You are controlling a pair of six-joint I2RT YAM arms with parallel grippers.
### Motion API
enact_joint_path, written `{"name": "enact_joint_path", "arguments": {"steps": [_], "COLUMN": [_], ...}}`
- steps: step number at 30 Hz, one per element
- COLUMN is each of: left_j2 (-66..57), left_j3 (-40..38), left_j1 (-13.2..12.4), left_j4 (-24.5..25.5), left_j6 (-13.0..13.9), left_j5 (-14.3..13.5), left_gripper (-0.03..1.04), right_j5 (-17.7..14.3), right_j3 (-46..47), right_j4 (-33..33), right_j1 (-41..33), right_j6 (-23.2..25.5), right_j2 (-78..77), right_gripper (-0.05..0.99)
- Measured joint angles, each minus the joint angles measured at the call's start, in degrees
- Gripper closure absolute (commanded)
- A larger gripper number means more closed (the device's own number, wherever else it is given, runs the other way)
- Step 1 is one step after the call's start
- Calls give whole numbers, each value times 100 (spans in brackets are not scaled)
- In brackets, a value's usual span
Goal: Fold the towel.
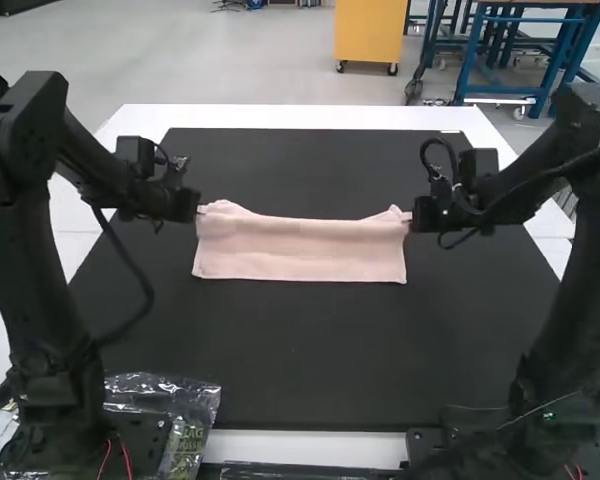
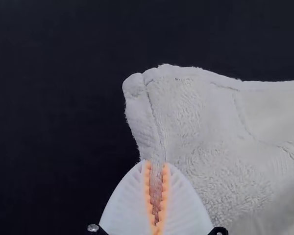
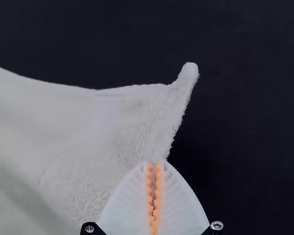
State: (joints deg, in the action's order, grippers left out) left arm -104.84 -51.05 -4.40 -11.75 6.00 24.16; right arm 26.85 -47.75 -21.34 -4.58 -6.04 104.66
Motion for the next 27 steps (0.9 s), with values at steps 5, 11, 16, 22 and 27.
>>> {"name": "enact_joint_path", "arguments": {"steps": [5,11,16,22,27], "left_j2": [476,852,927,927,927], "left_j3": [461,813,1029,1327,1705], "left_j1": [0,0,0,-11,-15], "left_j4": [136,214,269,262,-26], "left_j6": [20,22,22,83,146], "left_j5": [11,11,11,9,9], "left_gripper": [99,99,99,99,6], "right_j5": [90,162,203,219,232], "right_j3": [358,796,1172,1550,1569], "right_j4": [33,46,-17,-225,-221], "right_j1": [0,0,0,0,22], "right_j6": [0,0,-7,-15,17], "right_j2": [-339,-691,-741,-737,-590], "right_gripper": [96,96,96,80,13]}}
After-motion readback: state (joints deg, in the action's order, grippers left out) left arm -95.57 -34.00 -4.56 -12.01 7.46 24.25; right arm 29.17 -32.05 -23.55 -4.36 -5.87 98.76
